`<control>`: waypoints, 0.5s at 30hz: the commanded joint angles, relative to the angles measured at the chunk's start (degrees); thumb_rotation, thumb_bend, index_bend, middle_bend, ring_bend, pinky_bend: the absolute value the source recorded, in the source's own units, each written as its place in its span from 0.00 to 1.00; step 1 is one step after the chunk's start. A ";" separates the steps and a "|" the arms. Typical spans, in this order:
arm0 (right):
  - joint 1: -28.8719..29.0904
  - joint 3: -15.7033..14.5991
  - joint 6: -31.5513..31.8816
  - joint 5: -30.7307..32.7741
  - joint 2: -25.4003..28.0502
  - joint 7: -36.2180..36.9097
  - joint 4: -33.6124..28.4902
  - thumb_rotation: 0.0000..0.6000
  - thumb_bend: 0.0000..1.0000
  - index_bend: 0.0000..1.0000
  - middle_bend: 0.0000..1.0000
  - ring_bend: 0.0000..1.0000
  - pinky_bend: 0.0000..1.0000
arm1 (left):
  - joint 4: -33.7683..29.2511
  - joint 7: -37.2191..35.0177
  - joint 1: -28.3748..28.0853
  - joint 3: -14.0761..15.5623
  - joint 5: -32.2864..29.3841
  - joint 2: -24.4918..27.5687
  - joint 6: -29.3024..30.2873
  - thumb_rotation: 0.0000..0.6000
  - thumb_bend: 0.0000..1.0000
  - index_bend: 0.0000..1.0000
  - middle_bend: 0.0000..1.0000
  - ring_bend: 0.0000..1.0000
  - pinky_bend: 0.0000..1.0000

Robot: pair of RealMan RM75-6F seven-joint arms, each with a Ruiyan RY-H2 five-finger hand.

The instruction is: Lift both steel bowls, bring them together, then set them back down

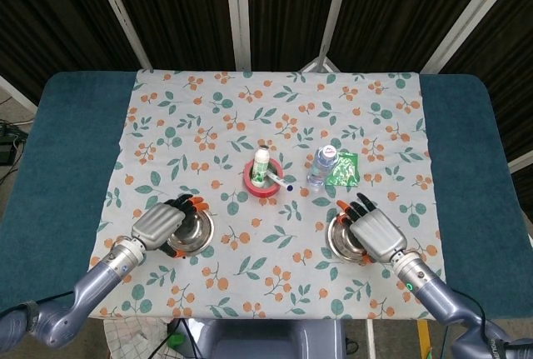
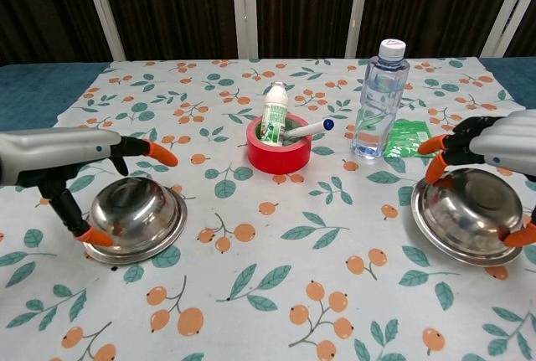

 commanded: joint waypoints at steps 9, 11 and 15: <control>0.50 -0.06 -1.29 7.91 1.47 -6.77 -3.74 1.00 0.05 0.12 0.00 0.05 0.00 | -0.01 -0.27 -0.30 -0.24 0.44 -0.02 -1.06 1.00 0.00 0.09 0.00 0.00 0.17; 0.85 -0.21 -1.86 9.42 2.06 -8.05 -4.73 1.00 0.05 0.11 0.00 0.05 0.00 | -0.60 -0.76 -0.06 -0.45 1.39 0.32 -0.24 1.00 0.00 0.08 0.00 0.00 0.17; 0.81 0.68 -0.52 10.65 3.21 -7.61 -7.60 1.00 0.05 0.11 0.00 0.06 0.00 | -3.86 -2.25 0.76 -0.91 4.13 2.22 2.39 1.00 0.00 0.08 0.00 0.00 0.17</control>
